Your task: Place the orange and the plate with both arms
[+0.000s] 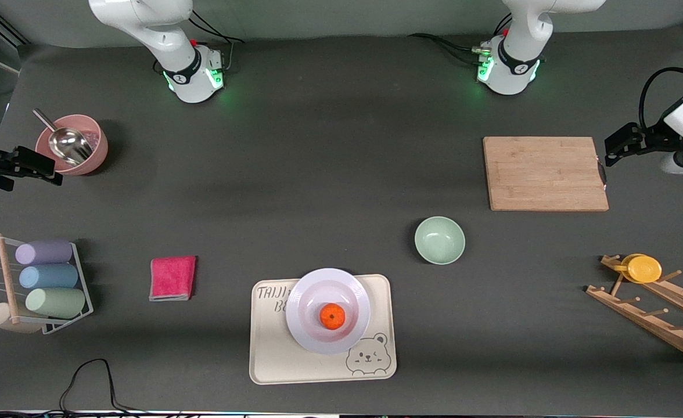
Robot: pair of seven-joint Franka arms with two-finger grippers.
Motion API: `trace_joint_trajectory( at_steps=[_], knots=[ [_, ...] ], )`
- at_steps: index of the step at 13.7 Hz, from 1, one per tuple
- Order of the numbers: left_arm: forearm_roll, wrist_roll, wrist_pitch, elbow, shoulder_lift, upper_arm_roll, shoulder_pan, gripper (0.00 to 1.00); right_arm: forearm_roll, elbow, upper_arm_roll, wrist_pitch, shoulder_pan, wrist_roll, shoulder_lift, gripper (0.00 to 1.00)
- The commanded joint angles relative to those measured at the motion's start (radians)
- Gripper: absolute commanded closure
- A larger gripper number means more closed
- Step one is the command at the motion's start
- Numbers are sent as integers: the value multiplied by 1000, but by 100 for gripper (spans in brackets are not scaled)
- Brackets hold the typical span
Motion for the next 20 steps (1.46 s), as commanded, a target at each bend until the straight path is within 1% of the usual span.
trace_joint_trajectory(
  at_steps=[1, 20],
  knots=[
    [16, -5, 7, -4, -4, -4, -5, 0, -28, -17, 17, 4, -4, 51, 0, 0],
    [16, -13, 7, -1, 0, -2, 1, 0, -43, -14, 12, 14, -4, 84, 14, 0]
  ],
)
